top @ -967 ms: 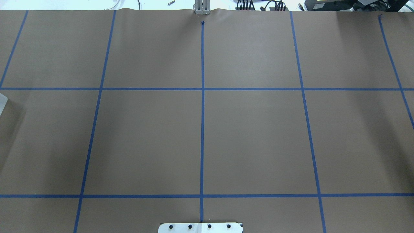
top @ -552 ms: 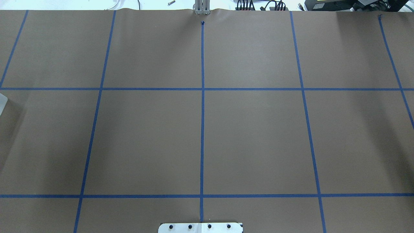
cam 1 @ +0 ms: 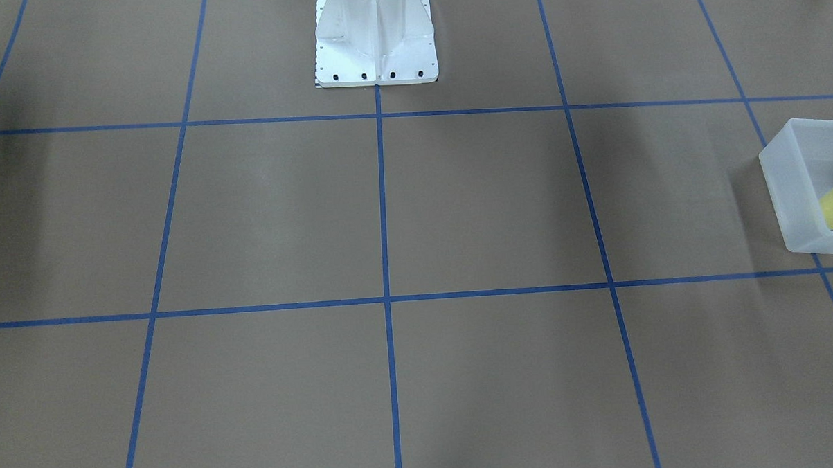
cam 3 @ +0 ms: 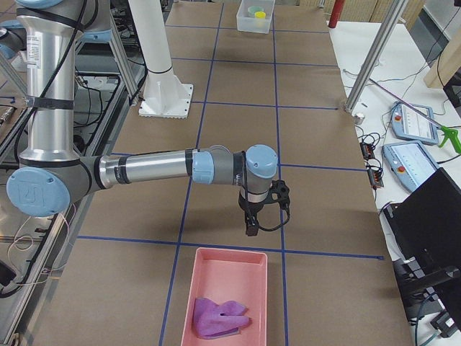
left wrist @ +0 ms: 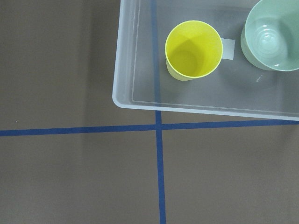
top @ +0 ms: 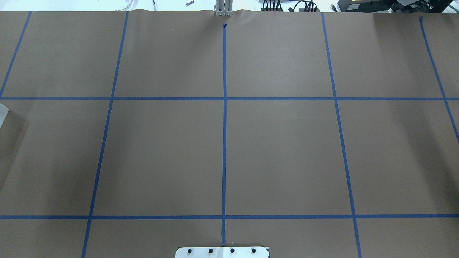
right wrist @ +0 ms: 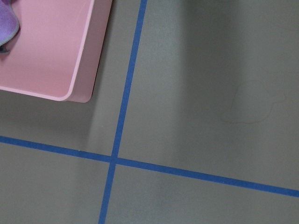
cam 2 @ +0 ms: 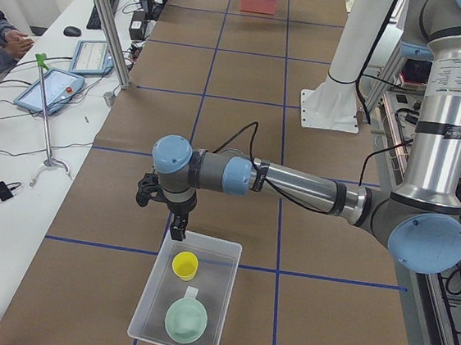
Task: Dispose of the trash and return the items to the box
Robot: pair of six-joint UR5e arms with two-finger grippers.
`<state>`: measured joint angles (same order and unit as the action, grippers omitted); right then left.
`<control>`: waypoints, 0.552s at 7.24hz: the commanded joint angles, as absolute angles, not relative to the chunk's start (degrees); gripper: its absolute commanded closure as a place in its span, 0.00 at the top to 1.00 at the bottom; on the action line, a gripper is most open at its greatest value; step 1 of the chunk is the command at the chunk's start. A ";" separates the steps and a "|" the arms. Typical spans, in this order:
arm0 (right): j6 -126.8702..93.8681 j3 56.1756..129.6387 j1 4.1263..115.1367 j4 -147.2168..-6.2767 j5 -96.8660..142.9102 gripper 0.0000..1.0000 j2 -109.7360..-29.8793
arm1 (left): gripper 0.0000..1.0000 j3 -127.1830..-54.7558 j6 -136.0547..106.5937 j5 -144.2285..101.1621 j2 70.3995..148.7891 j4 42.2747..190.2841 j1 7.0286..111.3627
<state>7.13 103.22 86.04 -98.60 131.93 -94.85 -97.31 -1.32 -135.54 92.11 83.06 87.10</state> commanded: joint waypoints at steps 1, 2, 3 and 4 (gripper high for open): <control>7.29 103.27 86.22 -98.61 132.10 1.00 -94.83 | 0.98 -97.47 -1.41 -135.53 91.93 82.97 87.10; 7.29 103.45 86.39 -98.61 132.10 1.00 -94.83 | 0.98 -97.12 -1.41 -135.53 91.93 82.97 87.10; 7.29 103.53 86.48 -98.61 132.01 1.00 -94.75 | 0.98 -97.12 -1.41 -135.53 91.93 82.97 87.19; 7.29 103.71 86.57 -98.61 132.10 1.00 -94.92 | 0.98 -97.38 -1.41 -135.53 91.93 82.97 87.27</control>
